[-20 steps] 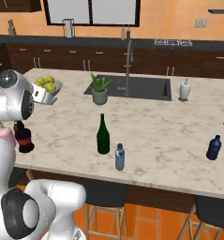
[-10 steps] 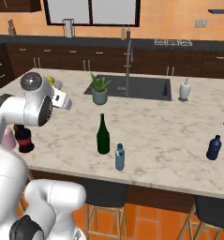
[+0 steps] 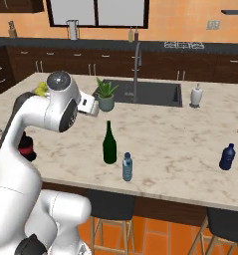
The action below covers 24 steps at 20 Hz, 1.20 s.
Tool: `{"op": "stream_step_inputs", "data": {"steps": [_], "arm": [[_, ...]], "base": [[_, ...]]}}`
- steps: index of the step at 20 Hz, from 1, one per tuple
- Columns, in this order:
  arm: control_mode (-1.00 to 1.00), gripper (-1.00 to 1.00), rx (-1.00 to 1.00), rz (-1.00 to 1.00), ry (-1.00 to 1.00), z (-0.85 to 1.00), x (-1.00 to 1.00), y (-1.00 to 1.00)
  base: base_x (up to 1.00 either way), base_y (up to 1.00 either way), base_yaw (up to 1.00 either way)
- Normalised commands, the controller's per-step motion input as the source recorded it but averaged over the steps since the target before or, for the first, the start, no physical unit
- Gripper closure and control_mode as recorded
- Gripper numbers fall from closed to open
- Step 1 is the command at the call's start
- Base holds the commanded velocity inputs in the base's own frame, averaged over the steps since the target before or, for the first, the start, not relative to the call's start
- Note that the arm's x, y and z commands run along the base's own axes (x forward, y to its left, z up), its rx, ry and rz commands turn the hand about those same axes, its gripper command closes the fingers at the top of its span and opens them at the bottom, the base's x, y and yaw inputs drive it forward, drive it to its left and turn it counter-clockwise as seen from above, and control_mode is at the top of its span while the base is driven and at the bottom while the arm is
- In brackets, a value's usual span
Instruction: Move the plastic bottles in the middle to the plastics group, and the glass bottles in the middle to the glass group.
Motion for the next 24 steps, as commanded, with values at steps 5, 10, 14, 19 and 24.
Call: {"op": "stream_step_inputs", "data": {"steps": [5, 10, 14, 19, 24], "arm": [[-1.00, -1.00, -0.18, 0.00, 0.00, -0.17, 0.01, -0.56], [-1.00, -1.00, -0.06, 0.00, 0.09, -0.39, 0.19, -0.22], [-1.00, -1.00, 0.00, 0.00, 0.14, -0.23, 0.22, -0.36], [-1.00, -1.00, 0.00, -0.01, 0.22, -0.39, 0.32, -0.21], [-1.00, -1.00, 0.00, -0.01, 0.09, -0.33, 0.41, 0.00]], "base": [[0.00, 0.00, 0.00], [0.00, 0.00, 0.00], [0.00, 0.00, 0.00], [0.00, 0.00, 0.00], [0.00, 0.00, 0.00]]}}
